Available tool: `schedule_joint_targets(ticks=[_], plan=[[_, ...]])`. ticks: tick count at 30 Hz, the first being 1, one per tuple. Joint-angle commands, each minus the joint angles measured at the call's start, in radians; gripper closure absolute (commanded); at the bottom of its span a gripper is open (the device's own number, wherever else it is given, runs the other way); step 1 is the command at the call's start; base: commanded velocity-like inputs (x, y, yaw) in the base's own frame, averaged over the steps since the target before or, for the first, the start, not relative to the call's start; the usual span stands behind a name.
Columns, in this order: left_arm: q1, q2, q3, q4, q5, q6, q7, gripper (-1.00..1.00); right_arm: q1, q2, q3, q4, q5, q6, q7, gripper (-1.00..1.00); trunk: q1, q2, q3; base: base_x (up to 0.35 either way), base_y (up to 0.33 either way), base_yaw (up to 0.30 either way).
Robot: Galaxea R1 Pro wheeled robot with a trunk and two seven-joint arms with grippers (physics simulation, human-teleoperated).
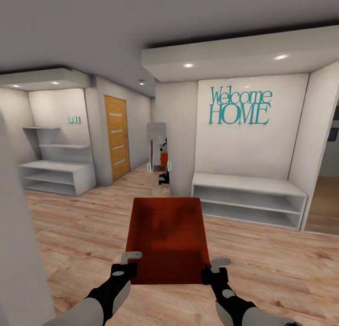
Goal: Move the two storage containers from the living room to the garage. In the garage, place one container on the floor and stack the other container on top of it (either order is fine).
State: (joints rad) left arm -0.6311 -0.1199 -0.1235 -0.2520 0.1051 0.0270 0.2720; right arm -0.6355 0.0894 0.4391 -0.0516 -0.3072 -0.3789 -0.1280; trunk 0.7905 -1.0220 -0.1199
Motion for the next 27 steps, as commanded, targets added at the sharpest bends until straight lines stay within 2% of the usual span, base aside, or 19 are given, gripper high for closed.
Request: schedule_joint_targets(ticks=[1, 10, 27], plan=[[-0.001, 0.019, 0.016, 0.002, 0.011, 0.004, 0.012, 1.0, -0.001, 0.0, -0.007, -0.002, -0.009, -0.008, -0.004, 1.0, 0.001, -0.001, -0.001, 0.323, 0.0, 0.233], [-0.001, 0.019, 0.016, 0.0, 0.011, 0.004, 0.012, 1.0, -0.001, 0.0, -0.007, -0.002, -0.009, -0.008, -0.004, 1.0, 0.001, -0.001, -0.003, 0.323, 0.0, 0.24], [-0.001, 0.019, 0.016, 0.0, 0.011, 0.004, 0.012, 1.0, -0.001, 0.0, -0.007, -0.002, -0.009, -0.008, -0.004, 1.0, 0.001, -0.001, -0.004, 0.323, 0.0, 0.011]])
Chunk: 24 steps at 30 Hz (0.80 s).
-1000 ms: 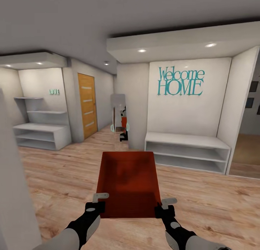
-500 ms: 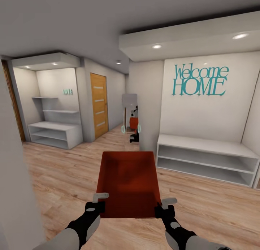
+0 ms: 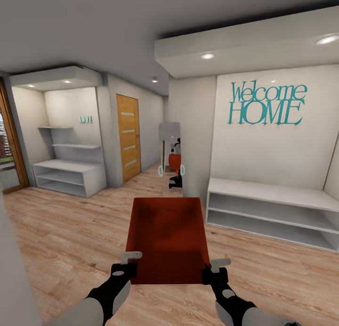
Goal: Move the two storage containers from the living room to the garage. In the garage, place one container on the floor and stack the other container on top of it (either order is fine).
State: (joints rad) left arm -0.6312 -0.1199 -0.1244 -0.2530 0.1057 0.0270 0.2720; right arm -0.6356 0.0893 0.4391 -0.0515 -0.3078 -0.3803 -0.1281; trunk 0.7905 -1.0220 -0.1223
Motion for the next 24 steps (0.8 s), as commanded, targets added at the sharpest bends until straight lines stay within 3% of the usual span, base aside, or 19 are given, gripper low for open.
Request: schedule_joint_targets(ticks=[1, 24], plan=[[-0.001, 0.019, 0.017, 0.001, 0.011, 0.004, 0.012, 1.0, -0.001, 0.0, -0.006, -0.002, -0.008, -0.006, -0.003, 1.0, 0.001, -0.001, -0.001, 0.323, 0.0, 0.0], [-0.001, 0.019, 0.017, 0.0, 0.011, 0.002, 0.012, 1.0, -0.001, 0.0, -0.006, -0.002, -0.008, -0.006, -0.003, 1.0, 0.001, -0.001, -0.001, 0.323, 0.0, 0.0]])
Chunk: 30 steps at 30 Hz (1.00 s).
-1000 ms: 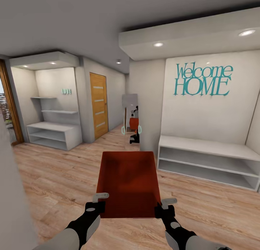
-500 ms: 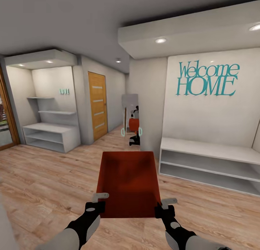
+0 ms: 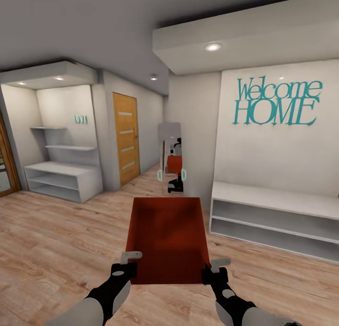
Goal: Move the two storage containers from the living room to the garage. In the garage, place one container on the floor and stack the other container on top of it (either order is fine).
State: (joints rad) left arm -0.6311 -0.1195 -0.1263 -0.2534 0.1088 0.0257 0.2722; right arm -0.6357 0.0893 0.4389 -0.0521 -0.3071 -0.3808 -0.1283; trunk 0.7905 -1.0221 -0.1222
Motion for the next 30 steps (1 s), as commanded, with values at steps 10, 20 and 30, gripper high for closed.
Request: schedule_joint_targets(ticks=[10, 20, 30], plan=[[-0.001, 0.018, 0.019, 0.0, 0.008, 0.002, 0.012, 1.0, -0.001, 0.0, -0.006, -0.002, -0.009, -0.006, -0.003, 1.0, 0.001, -0.001, 0.002, 0.323, 0.0, 0.115], [-0.001, 0.018, 0.019, 0.0, 0.008, 0.002, 0.012, 1.0, -0.001, 0.0, -0.006, -0.002, -0.009, -0.006, -0.003, 1.0, 0.001, -0.001, 0.006, 0.323, 0.0, 0.179], [-0.001, 0.018, 0.019, 0.0, 0.008, 0.002, 0.012, 1.0, -0.001, 0.0, -0.006, -0.002, -0.009, -0.006, -0.003, 1.0, 0.001, -0.001, 0.006, 0.323, 0.0, 0.007]])
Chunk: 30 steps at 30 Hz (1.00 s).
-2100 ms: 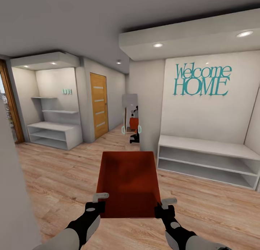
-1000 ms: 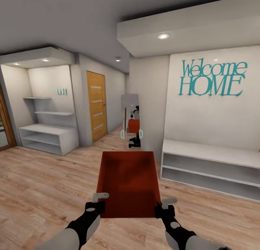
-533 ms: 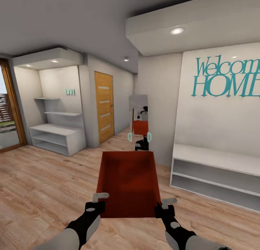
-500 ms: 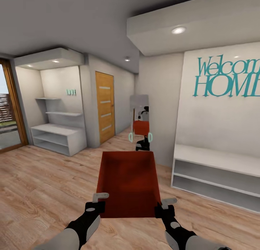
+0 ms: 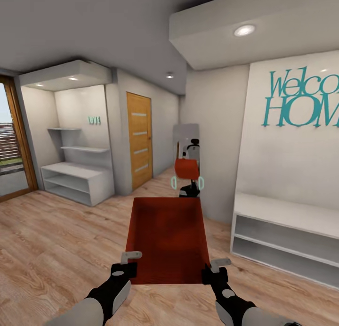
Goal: Move the two storage containers from the living room to the garage. In the garage, place one container on the floor and stack the other container on top of it (either order is fine).
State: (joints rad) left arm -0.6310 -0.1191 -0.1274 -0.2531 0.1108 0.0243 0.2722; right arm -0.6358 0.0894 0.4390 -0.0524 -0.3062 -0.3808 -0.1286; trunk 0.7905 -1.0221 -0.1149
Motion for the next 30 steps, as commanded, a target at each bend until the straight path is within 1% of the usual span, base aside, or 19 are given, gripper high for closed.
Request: schedule_joint_targets(ticks=[1, 7, 30], plan=[[-0.001, 0.018, 0.02, 0.0, 0.006, 0.003, 0.012, 1.0, -0.001, 0.0, -0.006, -0.001, -0.01, -0.006, -0.003, 1.0, 0.001, -0.001, -0.001, 0.323, 0.0, 0.105], [-0.001, 0.018, 0.02, 0.0, 0.006, 0.003, 0.012, 1.0, -0.001, 0.0, -0.006, -0.001, -0.01, -0.006, -0.003, 1.0, 0.001, -0.001, -0.001, 0.323, 0.0, 0.225], [-0.001, 0.018, 0.02, -0.002, 0.006, 0.002, 0.012, 1.0, -0.001, 0.0, -0.006, -0.001, -0.01, -0.006, -0.003, 1.0, 0.001, -0.001, -0.001, 0.323, 0.0, 0.272]])
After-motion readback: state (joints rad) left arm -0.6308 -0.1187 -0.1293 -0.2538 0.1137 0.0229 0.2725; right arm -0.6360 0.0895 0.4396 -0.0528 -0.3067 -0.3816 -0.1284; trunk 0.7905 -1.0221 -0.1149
